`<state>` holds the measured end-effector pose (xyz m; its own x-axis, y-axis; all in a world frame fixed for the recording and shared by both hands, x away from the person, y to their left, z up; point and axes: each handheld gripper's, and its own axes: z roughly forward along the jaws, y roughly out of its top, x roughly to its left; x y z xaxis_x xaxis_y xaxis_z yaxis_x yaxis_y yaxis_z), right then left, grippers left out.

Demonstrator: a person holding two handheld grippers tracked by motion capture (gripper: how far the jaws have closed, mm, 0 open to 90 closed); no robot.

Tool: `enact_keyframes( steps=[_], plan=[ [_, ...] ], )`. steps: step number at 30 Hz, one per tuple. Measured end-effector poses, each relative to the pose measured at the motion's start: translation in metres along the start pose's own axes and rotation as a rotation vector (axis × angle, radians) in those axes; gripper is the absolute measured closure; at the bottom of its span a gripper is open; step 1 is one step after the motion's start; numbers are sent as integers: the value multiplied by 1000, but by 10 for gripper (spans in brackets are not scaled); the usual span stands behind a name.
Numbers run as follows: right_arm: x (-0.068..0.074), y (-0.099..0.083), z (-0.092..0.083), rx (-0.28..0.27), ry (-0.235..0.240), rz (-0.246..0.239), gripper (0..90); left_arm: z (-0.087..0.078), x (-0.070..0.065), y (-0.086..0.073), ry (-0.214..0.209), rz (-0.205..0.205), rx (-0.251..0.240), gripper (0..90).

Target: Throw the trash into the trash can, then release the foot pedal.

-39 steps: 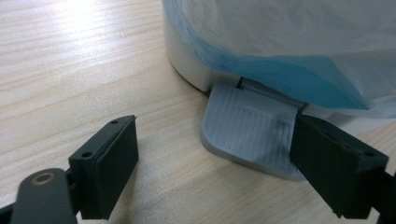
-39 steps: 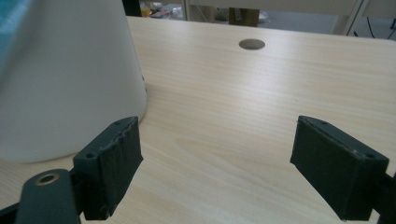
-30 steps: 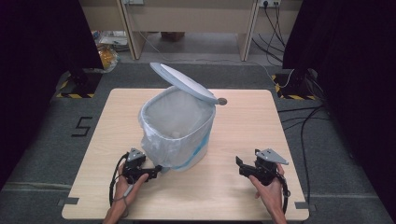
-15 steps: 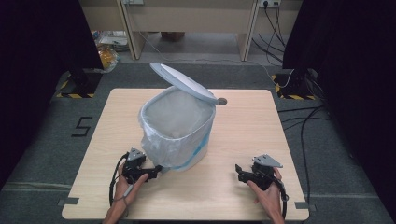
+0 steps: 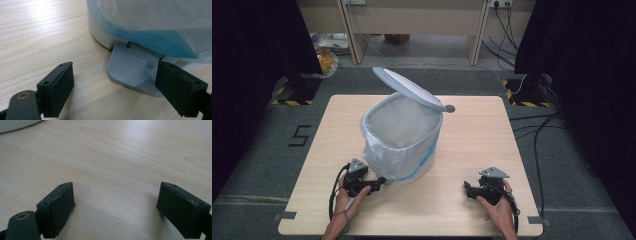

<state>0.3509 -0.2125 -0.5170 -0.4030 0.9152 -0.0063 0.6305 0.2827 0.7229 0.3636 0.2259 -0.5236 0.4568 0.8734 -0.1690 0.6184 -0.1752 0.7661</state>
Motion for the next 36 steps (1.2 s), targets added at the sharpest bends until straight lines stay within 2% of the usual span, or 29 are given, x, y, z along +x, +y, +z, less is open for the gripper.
enact_keyframes(
  steps=[36],
  plan=[
    [0, 0, 1, 0, -1, 0, 134, 0, 1, 0, -8, -6, -3, 145]
  ],
)
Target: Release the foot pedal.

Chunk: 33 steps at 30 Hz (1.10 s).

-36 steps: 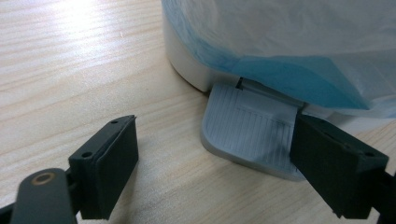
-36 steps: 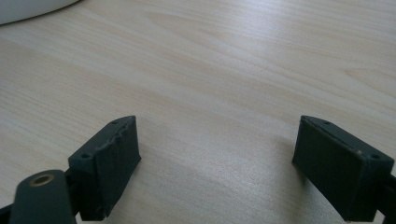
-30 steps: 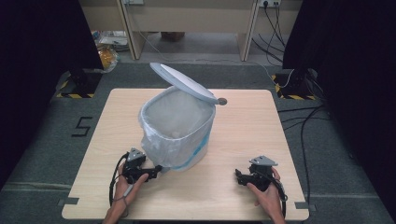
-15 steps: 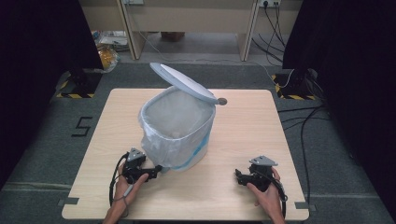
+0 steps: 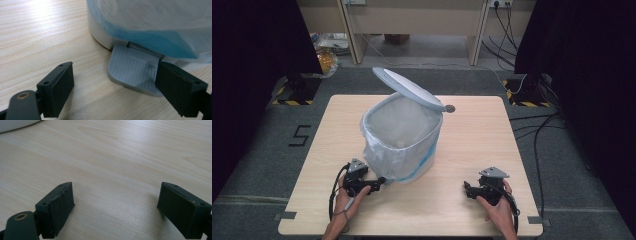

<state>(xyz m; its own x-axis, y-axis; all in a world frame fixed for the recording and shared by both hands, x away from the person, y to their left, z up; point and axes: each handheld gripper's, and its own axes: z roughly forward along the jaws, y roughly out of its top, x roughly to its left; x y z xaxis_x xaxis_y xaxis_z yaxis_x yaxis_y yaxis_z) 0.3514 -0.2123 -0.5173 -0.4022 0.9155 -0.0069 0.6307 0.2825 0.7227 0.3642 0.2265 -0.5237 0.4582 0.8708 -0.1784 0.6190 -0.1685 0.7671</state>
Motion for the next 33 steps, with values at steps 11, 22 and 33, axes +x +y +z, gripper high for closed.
enact_keyframes(
  steps=[11, 22, 33],
  plan=[
    [0, 0, 0, 0, 1, -2, 134, -2, 4, -1, -32, -32, -21, 145],
    [0, 0, 0, -1, 1, -3, 134, -6, 4, -2, -32, -23, -38, 148],
    [0, 0, 0, 0, 2, -2, 134, -12, 2, 2, -34, -16, -67, 148]
  ],
)
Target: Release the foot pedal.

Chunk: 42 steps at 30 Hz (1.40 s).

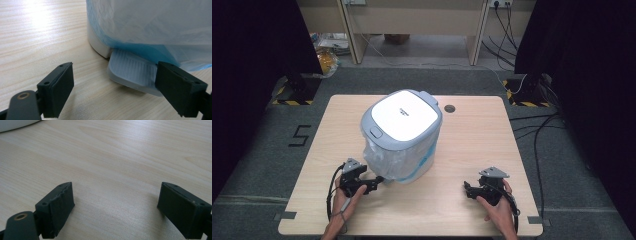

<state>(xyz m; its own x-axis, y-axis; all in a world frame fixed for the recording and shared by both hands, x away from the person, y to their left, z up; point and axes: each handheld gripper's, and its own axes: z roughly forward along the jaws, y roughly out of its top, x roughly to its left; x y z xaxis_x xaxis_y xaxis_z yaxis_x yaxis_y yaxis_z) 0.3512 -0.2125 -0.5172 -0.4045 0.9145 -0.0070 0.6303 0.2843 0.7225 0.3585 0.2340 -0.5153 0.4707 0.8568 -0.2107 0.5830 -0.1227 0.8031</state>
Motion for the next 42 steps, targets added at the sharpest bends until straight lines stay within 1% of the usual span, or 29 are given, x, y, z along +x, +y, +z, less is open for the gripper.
enact_keyframes(
  steps=[2, 3, 4, 5, 6, 8, 11, 13, 15, 16, 17, 20, 21, 22, 23, 26, 27, 29, 30, 32, 33, 37, 38, 39, 42],
  plan=[
    [0, 0, 0, 1, 0, 2, 134, -1, -1, 0, -1, 8, 2, 152],
    [0, 0, 0, -1, 0, -5, 134, -2, -1, 1, -11, 9, 7, 152],
    [0, 0, 0, 0, 0, 1, 134, -3, -1, 1, -14, 12, 9, 152],
    [-1, 0, 0, -2, 0, -7, 134, -4, -2, 2, -12, 14, 3, 152],
    [0, 0, 0, -1, 0, -3, 134, -6, -2, 3, -15, 12, -4, 152],
    [0, 0, 0, 0, 0, -1, 134, -11, -3, 4, -34, 12, -11, 152],
    [-1, 0, 0, -2, 0, -6, 134, -17, -5, 4, -43, 20, -18, 152],
    [0, 0, 0, 0, 0, -1, 134, -21, -6, 2, -56, 15, -24, 152],
    [0, 0, 0, -1, 0, -3, 133, -25, -8, -1, -66, 23, -23, 151],
    [0, 0, 0, -1, 0, -3, 133, -25, -8, -1, -66, 23, -23, 151],
    [0, 0, 0, 0, 0, -2, 133, -29, -10, -6, -68, 35, -21, 151],
    [0, 0, 0, -1, 0, -2, 134, -32, -10, -10, -72, 36, -19, 150],
    [0, 0, 0, 1, 0, 2, 134, -36, -12, -12, -75, 42, -27, 150],
    [0, 0, 0, 0, 0, -3, 134, -38, -12, -12, -73, 46, -28, 150],
    [0, 0, 0, 1, 0, 3, 134, -40, -13, -14, -69, 51, -29, 150],
    [0, 0, 0, -1, 0, -3, 134, -42, -18, -22, -68, 62, -12, 149],
    [0, 0, 0, 0, 0, -2, 134, -42, -19, -24, -66, 72, -8, 149],
    [0, 0, 0, 0, 0, 2, 134, -43, -23, -28, -49, 97, 10, 149],
    [0, 0, 0, 0, 0, -1, 134, -43, -23, -28, -49, 97, 10, 149],
    [0, 0, 0, 0, 0, -1, 133, -44, -27, -30, -37, 129, 22, 149],
    [0, 0, 0, 1, 0, 1, 133, -44, -28, -30, -34, 135, 24, 149],
    [0, 0, 0, 0, 0, 0, 134, -43, -32, -34, -40, 159, 50, 149],
    [0, 0, 0, 0, 0, 0, 134, -43, -32, -34, -40, 159, 50, 149],
    [0, 0, 0, 0, 0, -1, 134, -42, -34, -36, -47, 164, 65, 149],
    [0, 0, 0, -1, 0, -3, 134, -42, -36, -38, -60, 174, 71, 149]
  ],
)
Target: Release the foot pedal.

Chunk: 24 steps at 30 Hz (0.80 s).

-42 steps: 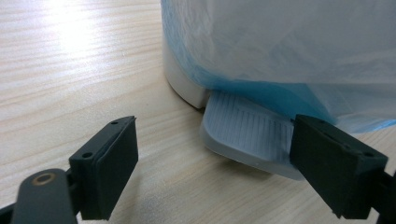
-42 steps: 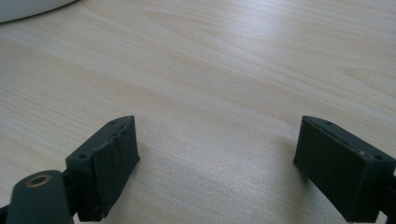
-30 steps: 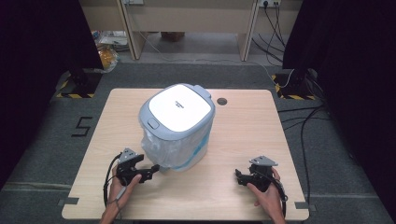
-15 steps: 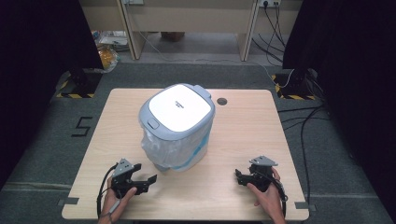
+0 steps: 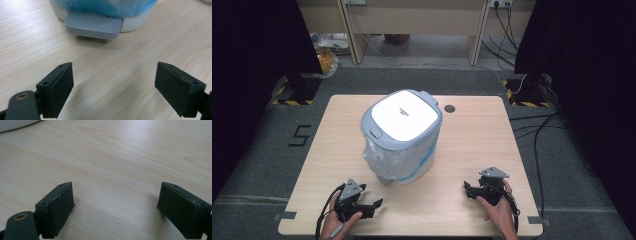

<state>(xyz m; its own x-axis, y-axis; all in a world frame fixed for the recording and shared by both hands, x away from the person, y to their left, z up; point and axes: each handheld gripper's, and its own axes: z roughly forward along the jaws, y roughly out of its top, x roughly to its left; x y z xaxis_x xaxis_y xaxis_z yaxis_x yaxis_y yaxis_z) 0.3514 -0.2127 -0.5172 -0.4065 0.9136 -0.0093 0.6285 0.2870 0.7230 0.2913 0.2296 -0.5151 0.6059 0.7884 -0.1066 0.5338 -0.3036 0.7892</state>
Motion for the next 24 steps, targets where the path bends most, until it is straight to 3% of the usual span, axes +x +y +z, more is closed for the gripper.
enact_keyframes(
  steps=[10, 11, 18, 24],
  plan=[
    [0, 0, 0, 1, 0, 4, 134, 2, -8, -6, -22, 35, 30, 149],
    [0, 0, 0, 1, 0, 4, 134, 5, -9, -8, -26, 37, 57, 150],
    [0, 0, 0, 1, 1, -1, 134, 7, -15, -8, 8, 83, 78, 145],
    [1, 0, 0, 3, 2, 4, 134, 8, -15, -8, 11, 83, 76, 143]
  ],
)
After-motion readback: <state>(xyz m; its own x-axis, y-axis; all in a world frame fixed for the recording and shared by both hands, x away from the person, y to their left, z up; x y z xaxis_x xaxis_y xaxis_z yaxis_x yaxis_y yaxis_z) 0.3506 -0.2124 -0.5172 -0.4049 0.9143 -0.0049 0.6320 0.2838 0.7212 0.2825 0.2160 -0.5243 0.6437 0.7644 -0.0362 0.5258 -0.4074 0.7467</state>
